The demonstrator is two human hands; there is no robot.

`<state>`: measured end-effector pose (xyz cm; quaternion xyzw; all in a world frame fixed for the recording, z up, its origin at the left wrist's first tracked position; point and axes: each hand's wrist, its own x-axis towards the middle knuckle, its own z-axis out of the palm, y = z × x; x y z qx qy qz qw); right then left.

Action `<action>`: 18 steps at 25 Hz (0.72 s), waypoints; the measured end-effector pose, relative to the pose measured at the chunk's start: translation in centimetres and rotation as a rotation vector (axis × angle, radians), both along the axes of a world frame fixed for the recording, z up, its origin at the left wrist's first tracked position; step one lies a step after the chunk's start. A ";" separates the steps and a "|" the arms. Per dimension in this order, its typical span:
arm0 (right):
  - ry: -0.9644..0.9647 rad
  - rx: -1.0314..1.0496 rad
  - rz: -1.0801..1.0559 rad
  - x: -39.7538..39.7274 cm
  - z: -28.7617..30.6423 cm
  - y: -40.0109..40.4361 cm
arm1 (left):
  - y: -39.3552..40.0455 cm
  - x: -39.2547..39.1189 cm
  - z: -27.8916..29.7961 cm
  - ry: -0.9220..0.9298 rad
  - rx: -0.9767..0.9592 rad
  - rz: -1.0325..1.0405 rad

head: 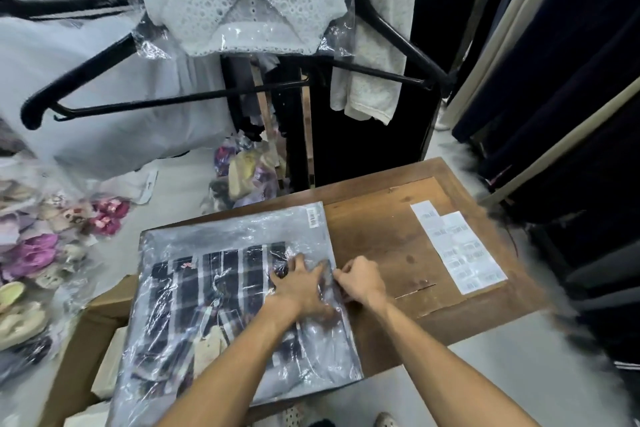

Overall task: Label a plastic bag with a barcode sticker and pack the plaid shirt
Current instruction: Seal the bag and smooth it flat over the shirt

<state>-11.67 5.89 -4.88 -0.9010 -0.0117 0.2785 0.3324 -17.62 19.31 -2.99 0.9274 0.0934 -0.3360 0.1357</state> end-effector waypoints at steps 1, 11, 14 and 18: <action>-0.022 -0.003 0.010 -0.4 0.2 -0.1 | -0.5 0.1 0.1 -0.002 0.035 -0.013; -0.053 -0.016 0.041 -2.5 0.1 -1.5 | -1.3 0.1 0.7 0.034 0.113 -0.005; -0.021 -0.029 0.054 -3.8 -0.2 -2.4 | -1.3 0.9 1.3 0.100 0.133 -0.007; 0.009 -0.026 0.026 -6.1 -1.1 -3.9 | -1.1 1.3 1.0 0.119 0.169 -0.010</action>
